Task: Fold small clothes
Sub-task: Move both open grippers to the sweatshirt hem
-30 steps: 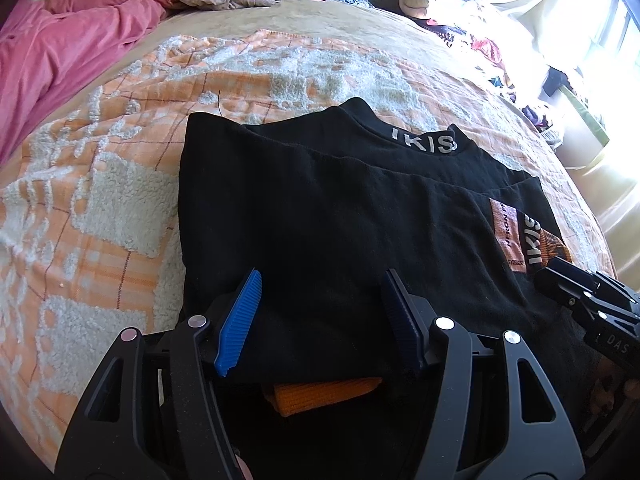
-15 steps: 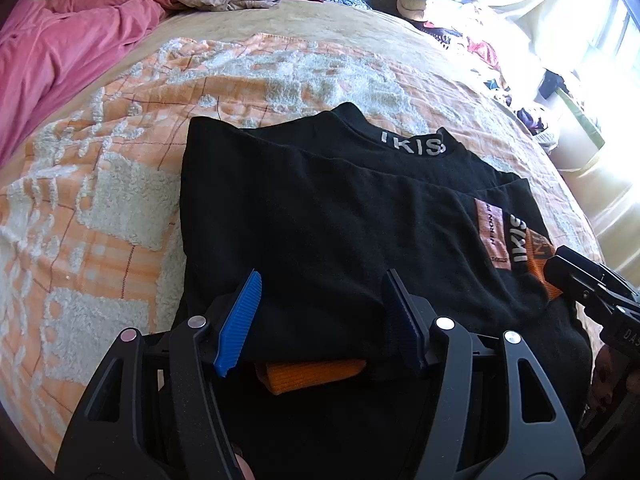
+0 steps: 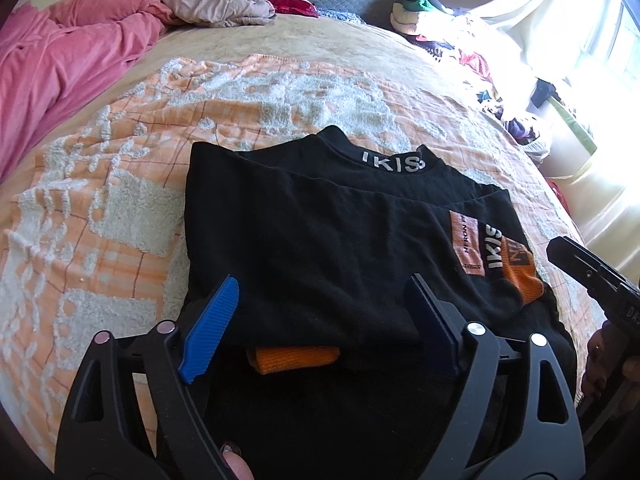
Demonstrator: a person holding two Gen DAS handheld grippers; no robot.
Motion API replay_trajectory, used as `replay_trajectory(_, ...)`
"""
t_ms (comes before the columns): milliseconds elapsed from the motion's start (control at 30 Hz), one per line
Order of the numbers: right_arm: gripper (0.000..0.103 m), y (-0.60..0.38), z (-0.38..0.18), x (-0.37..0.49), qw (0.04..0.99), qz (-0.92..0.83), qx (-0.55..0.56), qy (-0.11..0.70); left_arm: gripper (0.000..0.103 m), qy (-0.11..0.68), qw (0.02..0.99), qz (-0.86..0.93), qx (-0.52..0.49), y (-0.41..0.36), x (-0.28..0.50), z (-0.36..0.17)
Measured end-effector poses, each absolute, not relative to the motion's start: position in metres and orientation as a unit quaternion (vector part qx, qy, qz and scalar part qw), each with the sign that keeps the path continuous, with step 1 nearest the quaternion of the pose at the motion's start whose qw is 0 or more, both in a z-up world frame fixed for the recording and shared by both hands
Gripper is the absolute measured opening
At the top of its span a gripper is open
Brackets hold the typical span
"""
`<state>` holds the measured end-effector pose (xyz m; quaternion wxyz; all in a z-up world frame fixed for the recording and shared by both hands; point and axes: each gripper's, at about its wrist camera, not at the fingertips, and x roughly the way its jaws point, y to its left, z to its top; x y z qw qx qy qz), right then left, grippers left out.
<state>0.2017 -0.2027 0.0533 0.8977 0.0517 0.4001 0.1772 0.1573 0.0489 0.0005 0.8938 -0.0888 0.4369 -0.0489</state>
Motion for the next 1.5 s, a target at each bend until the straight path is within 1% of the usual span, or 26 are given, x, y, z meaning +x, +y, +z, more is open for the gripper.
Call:
replay_trajectory(133,0.097,-0.206,0.060,0.200,0.901,0.177,0.056,0.392,0.089,0.429,0.898,-0.050,-0.088,0.047,0.153,0.009)
replay_trajectory(167,0.097,-0.207,0.062,0.199,0.902,0.177,0.057,0.390,0.093,0.426,0.899,-0.049,-0.086,0.047,0.152,0.011)
replay_trajectory(200,0.097,-0.207,0.063,0.198,0.902,0.177,0.058,0.388,0.093,0.422,0.901,-0.045,-0.084,0.046,0.150,0.013)
replay_trajectory(267,0.098,-0.209,0.066,0.197,0.904,0.175,0.062,0.385,0.093,0.419,0.904,-0.042,-0.080,0.046,0.148,0.017)
replay_trajectory(633,0.098,-0.212,0.096,0.176,0.919,0.179,0.057,0.347,0.093,0.404,0.911,-0.042,-0.072,0.044,0.129,0.031)
replay_trajectory(933,0.098,-0.209,0.112,0.150,0.922,0.193,0.047,0.332,0.093,0.394,0.916,-0.037,-0.066,0.051,0.105,0.040)
replay_trajectory(1200,0.098,-0.211,0.099,0.122,0.919,0.190,0.040,0.343,0.093,0.396,0.915,-0.029,-0.070,0.059,0.080,0.036)
replay_trajectory(1500,0.098,-0.226,0.078,0.100,0.913,0.171,0.050,0.367,0.093,0.404,0.913,-0.015,-0.052,0.064,0.056,0.029)
